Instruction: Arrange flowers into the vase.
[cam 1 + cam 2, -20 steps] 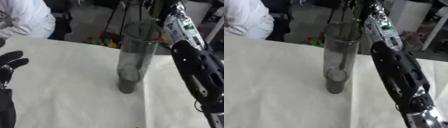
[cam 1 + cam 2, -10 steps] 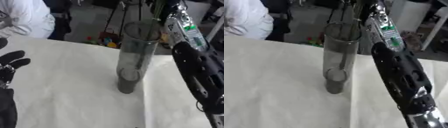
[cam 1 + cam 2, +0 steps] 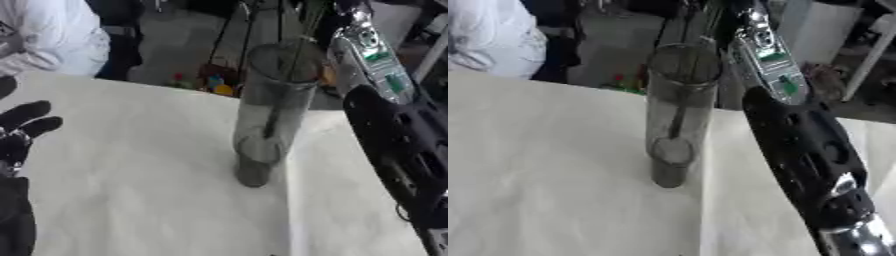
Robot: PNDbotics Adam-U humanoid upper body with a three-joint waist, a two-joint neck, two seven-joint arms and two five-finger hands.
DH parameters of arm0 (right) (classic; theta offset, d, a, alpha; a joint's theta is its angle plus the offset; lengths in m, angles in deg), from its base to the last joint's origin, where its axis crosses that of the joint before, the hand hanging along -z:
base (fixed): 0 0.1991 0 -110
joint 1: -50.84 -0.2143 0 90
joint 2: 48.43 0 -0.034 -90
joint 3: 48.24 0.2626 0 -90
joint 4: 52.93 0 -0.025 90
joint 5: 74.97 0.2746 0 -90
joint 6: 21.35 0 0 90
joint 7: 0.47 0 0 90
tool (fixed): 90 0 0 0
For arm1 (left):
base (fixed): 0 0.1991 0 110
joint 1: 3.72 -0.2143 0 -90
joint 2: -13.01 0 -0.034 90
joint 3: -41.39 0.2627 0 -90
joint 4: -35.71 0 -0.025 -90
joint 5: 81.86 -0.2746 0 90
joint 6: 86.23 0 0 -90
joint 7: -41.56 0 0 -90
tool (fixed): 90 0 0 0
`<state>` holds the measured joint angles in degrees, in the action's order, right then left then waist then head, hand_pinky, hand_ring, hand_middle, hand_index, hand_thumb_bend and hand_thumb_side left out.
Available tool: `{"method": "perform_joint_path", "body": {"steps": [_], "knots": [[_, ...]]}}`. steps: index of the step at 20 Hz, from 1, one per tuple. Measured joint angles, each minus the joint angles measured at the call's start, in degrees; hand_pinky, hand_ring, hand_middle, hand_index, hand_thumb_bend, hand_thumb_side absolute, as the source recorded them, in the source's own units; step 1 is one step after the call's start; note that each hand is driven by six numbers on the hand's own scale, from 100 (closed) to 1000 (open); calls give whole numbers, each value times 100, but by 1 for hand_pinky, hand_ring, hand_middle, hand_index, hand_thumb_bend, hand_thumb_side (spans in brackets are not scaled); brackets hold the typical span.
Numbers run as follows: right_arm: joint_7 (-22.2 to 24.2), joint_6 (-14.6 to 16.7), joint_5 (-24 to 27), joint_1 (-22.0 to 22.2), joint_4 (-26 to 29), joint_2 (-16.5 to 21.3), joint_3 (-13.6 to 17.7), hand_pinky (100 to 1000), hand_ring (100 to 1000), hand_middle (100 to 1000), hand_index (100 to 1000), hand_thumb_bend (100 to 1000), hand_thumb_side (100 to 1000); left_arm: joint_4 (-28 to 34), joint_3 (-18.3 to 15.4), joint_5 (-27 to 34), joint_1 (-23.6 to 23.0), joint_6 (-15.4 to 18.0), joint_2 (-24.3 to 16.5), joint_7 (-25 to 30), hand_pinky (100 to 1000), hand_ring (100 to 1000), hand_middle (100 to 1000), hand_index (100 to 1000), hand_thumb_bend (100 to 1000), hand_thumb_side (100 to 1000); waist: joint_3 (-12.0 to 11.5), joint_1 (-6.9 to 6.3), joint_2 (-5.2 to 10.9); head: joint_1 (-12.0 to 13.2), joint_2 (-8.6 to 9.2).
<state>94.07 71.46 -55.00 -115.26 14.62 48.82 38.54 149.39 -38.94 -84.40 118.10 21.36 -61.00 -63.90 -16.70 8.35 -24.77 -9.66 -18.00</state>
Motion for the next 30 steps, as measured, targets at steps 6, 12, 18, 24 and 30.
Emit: {"method": "perform_joint_path", "body": {"steps": [6, 12, 18, 24, 30], "knots": [[202, 465, -505, 8, -94, 32, -1, 1000, 977, 460, 892, 100, 1000, 0, 0, 2, 0, -10, 0, 10, 710, 727, 794, 864, 255, 944, 4, 0, 0, 5, 2], [303, 993, -1058, 63, -94, 150, -38, 1000, 965, 469, 893, 100, 1000, 0, 0, 2, 0, -14, 0, 13, 710, 728, 795, 866, 256, 945, 19, 3, 0, 24, 4], [220, 1403, -1588, 101, -241, 151, -38, 1000, 969, 471, 945, 100, 1000, 0, 0, 6, 1, -14, 0, 14, 710, 728, 795, 866, 256, 944, 17, 8, -1, 28, 43], [185, 1515, -2032, 107, -313, 112, -32, 1000, 978, 485, 1000, 100, 1000, 0, 1, 35, 3, -16, 2, 16, 711, 730, 796, 866, 254, 945, 12, 8, -16, 28, 46], [229, 1571, -2240, 155, -342, 69, -32, 1000, 991, 507, 1000, 100, 1000, 0, 2, 52, 4, -29, 27, 28, 711, 731, 797, 865, 251, 945, 5, 6, -29, 27, 50]]}}
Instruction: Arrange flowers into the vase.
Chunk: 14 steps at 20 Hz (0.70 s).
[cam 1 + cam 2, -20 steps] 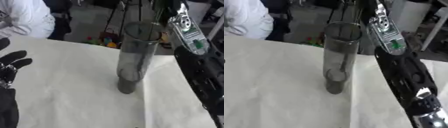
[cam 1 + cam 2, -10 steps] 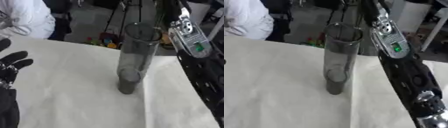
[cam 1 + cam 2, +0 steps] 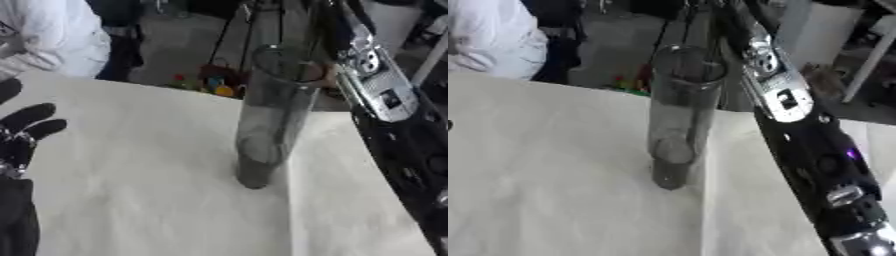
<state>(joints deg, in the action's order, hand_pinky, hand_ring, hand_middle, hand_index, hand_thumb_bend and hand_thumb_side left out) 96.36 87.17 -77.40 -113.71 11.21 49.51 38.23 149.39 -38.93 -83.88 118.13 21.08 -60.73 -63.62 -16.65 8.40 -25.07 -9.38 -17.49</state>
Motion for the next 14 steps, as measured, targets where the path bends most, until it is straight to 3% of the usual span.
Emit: {"method": "perform_joint_path", "body": {"steps": [14], "knots": [[-79, 116, -175, 47, -1, -4, 28, 1000, 998, 528, 1000, 100, 1000, 0, 33, 9, 1, -13, 22, 16, 712, 733, 799, 866, 245, 945, -1, -14, -36, 0, 36]]}}
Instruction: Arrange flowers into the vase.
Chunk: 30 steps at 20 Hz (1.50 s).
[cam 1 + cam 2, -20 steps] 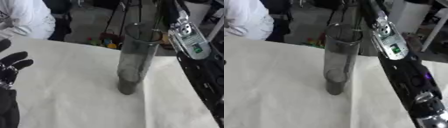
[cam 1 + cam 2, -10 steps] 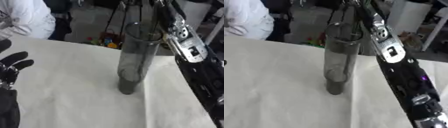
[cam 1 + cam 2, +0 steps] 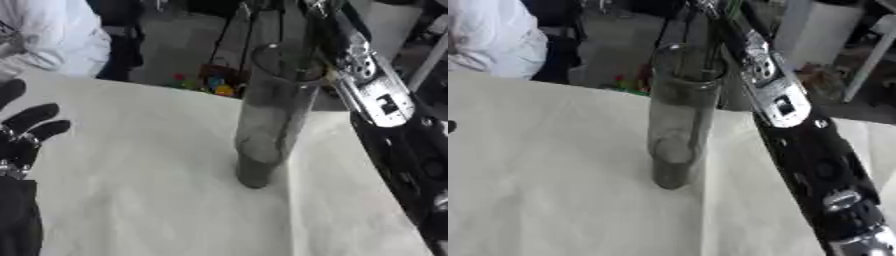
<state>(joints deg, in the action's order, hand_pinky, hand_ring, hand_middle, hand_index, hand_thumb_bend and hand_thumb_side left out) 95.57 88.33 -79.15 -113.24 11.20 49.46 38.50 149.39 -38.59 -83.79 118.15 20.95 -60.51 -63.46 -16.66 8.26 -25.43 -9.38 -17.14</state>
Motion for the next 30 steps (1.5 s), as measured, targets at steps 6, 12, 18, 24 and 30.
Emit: {"method": "perform_joint_path", "body": {"steps": [6, 12, 18, 24, 30], "knots": [[-89, 33, 14, 19, 1, 0, 4, 1000, 1000, 538, 1000, 100, 1000, 0, 0, 21, 1, -7, 0, 10, 713, 735, 800, 866, 244, 945, 0, -1, -1, -1, 14], [81, 121, 14, 47, 3, 0, 2, 1000, 1000, 535, 1000, 100, 1000, 0, 2, 38, 2, -19, 0, 25, 714, 736, 800, 865, 243, 945, 6, -4, -1, -1, 14], [321, 80, 78, 47, 33, 0, -19, 1000, 1000, 539, 1000, 206, 1000, 0, 3, 40, 2, -23, 1, 44, 714, 736, 801, 865, 243, 945, 8, -4, -1, 0, 14], [659, 89, 124, 45, 38, 4, -34, 1000, 1000, 574, 1000, 261, 1000, 0, 11, 43, 2, -35, 1, 60, 714, 736, 801, 865, 242, 944, 33, -3, 5, 11, 14], [965, 147, -28, -24, 0, 7, -27, 1000, 1000, 599, 1000, 257, 1000, 0, 35, 48, 1, -47, 1, 77, 713, 737, 801, 865, 242, 944, 47, -2, 42, 20, 14]]}}
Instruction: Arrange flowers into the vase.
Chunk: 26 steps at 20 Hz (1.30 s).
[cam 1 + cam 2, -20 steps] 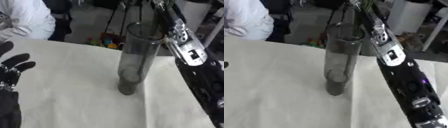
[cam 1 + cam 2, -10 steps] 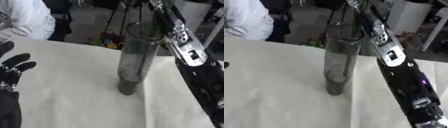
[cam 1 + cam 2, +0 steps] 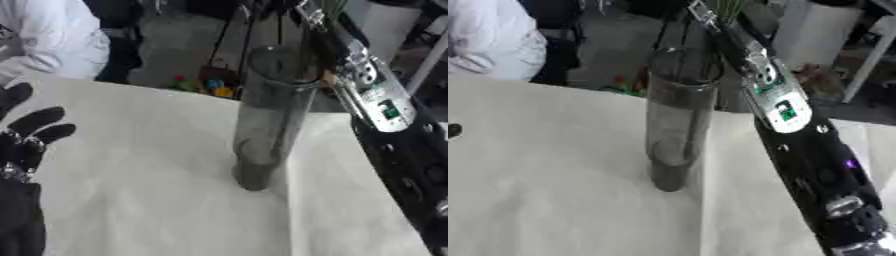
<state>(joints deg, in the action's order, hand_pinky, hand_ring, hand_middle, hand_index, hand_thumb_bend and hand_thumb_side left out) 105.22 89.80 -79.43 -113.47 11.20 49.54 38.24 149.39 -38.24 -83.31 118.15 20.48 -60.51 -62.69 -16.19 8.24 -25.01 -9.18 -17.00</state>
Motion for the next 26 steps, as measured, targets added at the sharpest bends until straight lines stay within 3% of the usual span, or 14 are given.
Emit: {"method": "perform_joint_path", "body": {"steps": [8, 11, 16, 26], "knots": [[332, 174, -331, -33, -96, 2, 64, 1000, 1000, 590, 1000, 359, 1000, 0, 2, 14, -2, -7, 0, 23, 714, 737, 802, 864, 240, 944, 22, 0, 1, 2, 0], [391, 220, -380, -33, -108, 6, 69, 1000, 1000, 588, 1000, 354, 1000, 0, 3, 24, -2, -13, 0, 34, 714, 738, 803, 864, 239, 944, 29, 0, 1, 3, 0], [574, 280, -413, -33, -108, 17, 67, 1000, 1000, 588, 1000, 473, 1000, 0, 3, 39, -2, -14, 0, 43, 714, 738, 803, 863, 238, 944, 32, 0, 2, 4, 0], [1238, 261, -544, -72, -108, 81, 104, 1000, 1000, 600, 1000, 459, 1000, 0, 24, 46, -2, -12, 0, 57, 714, 739, 804, 862, 238, 943, 57, -2, 28, 27, 0]]}}
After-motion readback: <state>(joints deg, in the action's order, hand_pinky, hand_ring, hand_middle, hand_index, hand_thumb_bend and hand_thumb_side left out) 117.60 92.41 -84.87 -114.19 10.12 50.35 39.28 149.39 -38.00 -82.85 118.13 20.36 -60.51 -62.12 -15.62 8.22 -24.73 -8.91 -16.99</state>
